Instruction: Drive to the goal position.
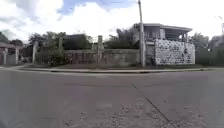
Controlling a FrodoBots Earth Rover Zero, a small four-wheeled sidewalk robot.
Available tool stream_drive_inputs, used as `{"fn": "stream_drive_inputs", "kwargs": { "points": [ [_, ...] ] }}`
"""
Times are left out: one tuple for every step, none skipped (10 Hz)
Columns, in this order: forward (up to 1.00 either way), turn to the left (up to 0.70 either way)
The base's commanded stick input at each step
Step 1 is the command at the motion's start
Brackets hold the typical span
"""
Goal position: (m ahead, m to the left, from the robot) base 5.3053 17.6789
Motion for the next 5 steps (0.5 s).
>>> {"fn": "stream_drive_inputs", "kwargs": {
  "points": [
    [0.00,0.98],
    [0.00,0.98],
    [0.00,0.98],
    [0.00,0.98],
    [0.00,0.98]
  ]
}}
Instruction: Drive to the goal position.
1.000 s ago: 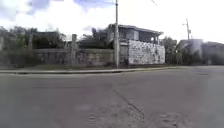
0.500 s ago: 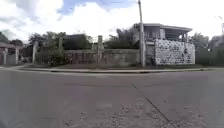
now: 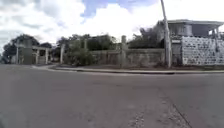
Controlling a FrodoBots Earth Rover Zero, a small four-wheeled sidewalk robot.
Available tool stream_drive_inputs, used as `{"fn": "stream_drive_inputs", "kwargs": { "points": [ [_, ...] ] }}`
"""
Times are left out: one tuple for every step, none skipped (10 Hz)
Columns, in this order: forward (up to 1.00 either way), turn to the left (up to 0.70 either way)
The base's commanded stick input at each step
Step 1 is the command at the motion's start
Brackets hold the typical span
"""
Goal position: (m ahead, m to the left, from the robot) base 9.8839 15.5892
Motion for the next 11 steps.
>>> {"fn": "stream_drive_inputs", "kwargs": {
  "points": [
    [0.00,0.98],
    [0.00,0.98],
    [0.00,0.99],
    [0.18,0.18],
    [1.00,0.40],
    [1.00,0.40],
    [1.00,0.40],
    [1.00,0.40],
    [1.00,0.40],
    [1.00,0.40],
    [1.00,0.40]
  ]
}}
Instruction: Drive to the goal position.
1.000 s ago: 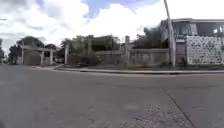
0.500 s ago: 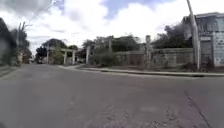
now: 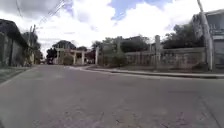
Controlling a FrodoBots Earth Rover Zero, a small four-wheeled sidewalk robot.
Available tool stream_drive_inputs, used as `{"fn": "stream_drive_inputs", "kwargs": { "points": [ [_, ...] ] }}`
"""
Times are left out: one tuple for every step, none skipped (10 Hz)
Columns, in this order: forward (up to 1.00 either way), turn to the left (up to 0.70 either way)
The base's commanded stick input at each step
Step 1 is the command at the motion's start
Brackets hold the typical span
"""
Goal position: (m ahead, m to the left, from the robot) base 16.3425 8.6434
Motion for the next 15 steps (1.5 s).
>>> {"fn": "stream_drive_inputs", "kwargs": {
  "points": [
    [1.00,0.40],
    [1.00,0.40],
    [1.00,0.40],
    [1.00,0.40],
    [1.00,0.39],
    [1.00,0.39],
    [1.00,0.39],
    [1.00,0.38],
    [1.00,0.37],
    [1.00,0.36],
    [1.00,0.31],
    [1.00,0.27],
    [1.00,0.26],
    [1.00,0.05],
    [1.00,-0.23]
  ]
}}
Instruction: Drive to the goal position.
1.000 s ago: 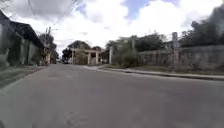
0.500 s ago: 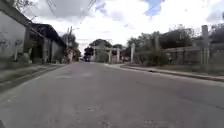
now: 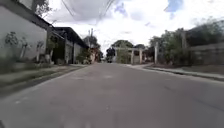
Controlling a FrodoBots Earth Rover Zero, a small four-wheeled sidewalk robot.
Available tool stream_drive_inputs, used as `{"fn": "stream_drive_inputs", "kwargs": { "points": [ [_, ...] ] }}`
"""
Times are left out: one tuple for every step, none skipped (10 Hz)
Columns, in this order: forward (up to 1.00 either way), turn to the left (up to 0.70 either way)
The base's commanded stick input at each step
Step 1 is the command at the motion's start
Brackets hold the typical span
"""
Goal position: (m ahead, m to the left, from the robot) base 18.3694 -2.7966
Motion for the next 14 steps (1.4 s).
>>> {"fn": "stream_drive_inputs", "kwargs": {
  "points": [
    [1.00,-0.40],
    [1.00,-0.12],
    [1.00,0.00],
    [1.00,0.00],
    [1.00,0.00],
    [1.00,0.00],
    [0.97,0.02],
    [0.89,0.01],
    [0.82,0.00],
    [0.81,0.00],
    [0.89,0.00],
    [0.97,0.04],
    [1.00,0.11],
    [1.00,0.00]
  ]
}}
